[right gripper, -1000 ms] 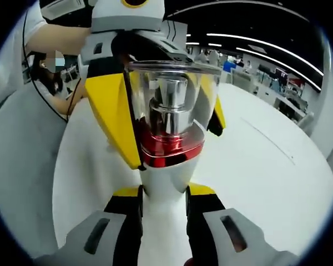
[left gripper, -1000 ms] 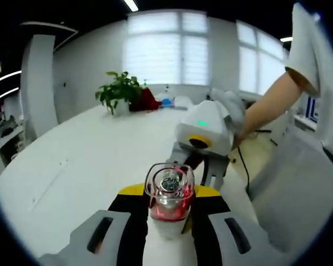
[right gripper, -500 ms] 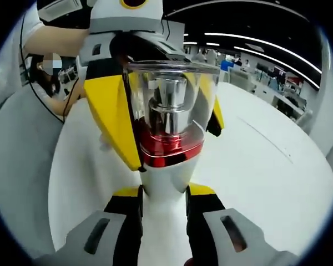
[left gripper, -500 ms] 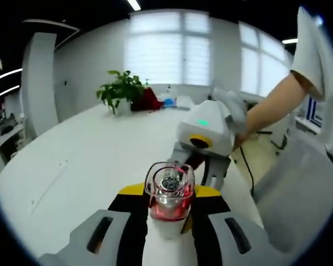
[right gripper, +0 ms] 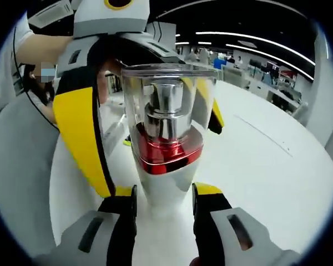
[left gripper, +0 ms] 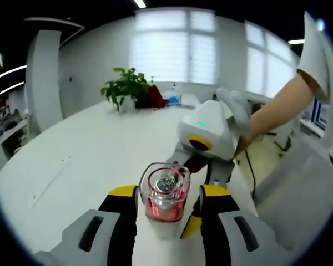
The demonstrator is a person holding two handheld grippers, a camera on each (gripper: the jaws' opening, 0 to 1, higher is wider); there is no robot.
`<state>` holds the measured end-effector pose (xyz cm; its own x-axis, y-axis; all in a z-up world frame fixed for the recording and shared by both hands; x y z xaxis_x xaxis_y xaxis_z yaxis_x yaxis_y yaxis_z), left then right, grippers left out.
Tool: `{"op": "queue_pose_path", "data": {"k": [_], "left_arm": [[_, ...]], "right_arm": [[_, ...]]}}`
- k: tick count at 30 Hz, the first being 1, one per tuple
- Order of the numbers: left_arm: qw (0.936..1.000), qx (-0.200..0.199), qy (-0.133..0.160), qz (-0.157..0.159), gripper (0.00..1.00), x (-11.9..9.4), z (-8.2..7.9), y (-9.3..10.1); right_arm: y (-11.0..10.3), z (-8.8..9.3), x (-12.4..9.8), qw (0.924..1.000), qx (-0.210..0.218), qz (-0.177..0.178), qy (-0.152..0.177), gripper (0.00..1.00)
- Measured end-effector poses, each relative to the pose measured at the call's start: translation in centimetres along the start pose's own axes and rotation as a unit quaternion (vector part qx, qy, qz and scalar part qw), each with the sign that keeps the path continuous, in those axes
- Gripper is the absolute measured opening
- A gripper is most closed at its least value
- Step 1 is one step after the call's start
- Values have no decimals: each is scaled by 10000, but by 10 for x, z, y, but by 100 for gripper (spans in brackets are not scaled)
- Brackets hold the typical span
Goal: Arrange the skincare products in the storage area until every visible bottle or jar stands upright without overlapping.
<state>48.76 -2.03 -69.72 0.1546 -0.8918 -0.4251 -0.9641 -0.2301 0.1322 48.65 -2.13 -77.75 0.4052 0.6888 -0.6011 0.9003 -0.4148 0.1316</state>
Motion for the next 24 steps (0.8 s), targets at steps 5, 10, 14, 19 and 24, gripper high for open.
{"op": "queue_pose_path", "data": {"k": [5, 10, 14, 19, 24], "left_arm": [[9991, -395, 61, -140, 47, -8, -1, -3], [9987, -447, 76, -250, 51, -17, -3, 1], [9978, -542, 139, -356, 52, -28, -1, 2], [9956, -729, 282, -514, 56, -44, -2, 4], [9909, -1005, 481, -762, 61, -68, 2, 0]], "right_arm": [[-3, 3, -2, 9999, 70, 44, -80, 50], [-5, 5, -7, 9995, 255, 159, -84, 56], [-9, 3, -13, 9989, 290, 356, -110, 62], [-17, -2, -20, 9982, 371, 473, -56, 67], [-27, -2, -28, 9969, 485, 627, -5, 68]]}}
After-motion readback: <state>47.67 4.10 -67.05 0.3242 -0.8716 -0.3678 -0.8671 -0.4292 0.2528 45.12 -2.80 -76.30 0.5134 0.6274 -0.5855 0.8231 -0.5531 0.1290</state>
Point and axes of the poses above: the point that each gripper's makers call its tool centre point, and the gripper's own axes: x roughly forward along the fingers, y roughly to its right, z roughly out of its underside, the point moved 2 cm from there along -x, roughly backward along the fingers, and after that the axes turned 6 degrees about -x, right-handed, at the moved point
